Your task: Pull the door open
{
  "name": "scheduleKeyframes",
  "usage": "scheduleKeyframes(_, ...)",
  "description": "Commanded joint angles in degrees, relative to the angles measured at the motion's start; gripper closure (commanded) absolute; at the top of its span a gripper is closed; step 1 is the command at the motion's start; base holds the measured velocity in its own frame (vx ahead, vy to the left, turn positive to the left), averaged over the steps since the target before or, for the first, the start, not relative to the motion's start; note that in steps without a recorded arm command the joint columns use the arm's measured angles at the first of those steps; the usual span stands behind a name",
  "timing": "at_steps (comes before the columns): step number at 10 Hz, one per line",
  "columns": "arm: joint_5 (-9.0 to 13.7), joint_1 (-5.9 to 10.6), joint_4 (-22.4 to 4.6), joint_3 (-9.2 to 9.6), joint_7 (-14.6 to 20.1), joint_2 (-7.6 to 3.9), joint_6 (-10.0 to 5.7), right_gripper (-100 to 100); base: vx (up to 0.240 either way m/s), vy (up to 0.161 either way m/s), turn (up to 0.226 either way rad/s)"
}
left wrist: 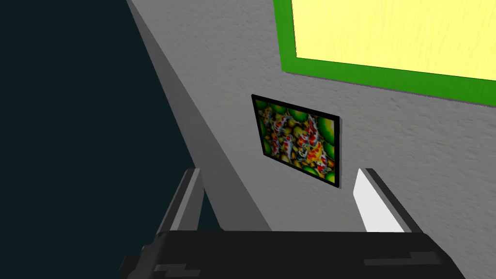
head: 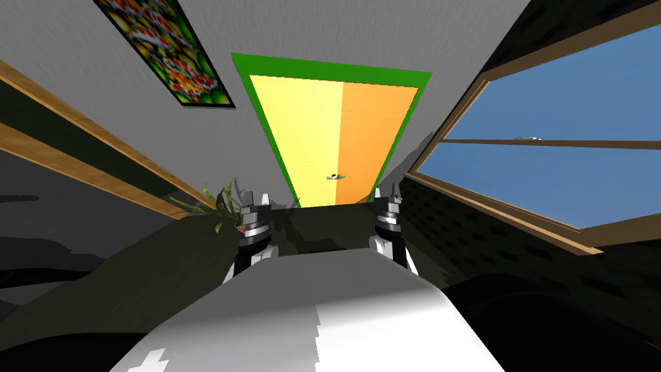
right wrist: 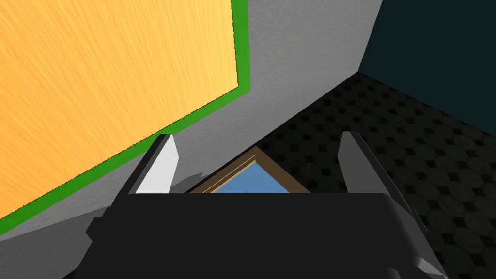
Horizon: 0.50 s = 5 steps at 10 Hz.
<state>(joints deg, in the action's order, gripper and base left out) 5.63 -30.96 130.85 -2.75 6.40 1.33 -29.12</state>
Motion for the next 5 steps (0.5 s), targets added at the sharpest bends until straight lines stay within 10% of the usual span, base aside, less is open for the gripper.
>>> scheduleKeyframes(1, 0.03, 0.35, -1.75, -0.04, 0.09, -0.65, -0.42, -100, 0.068, -0.038, 0.068)
scheduleKeyframes(5, 0.12, 1.31, -6.56, -0.15, 0.32, -2.17, -1.59, -100, 0.155, 0.009, 0.029)
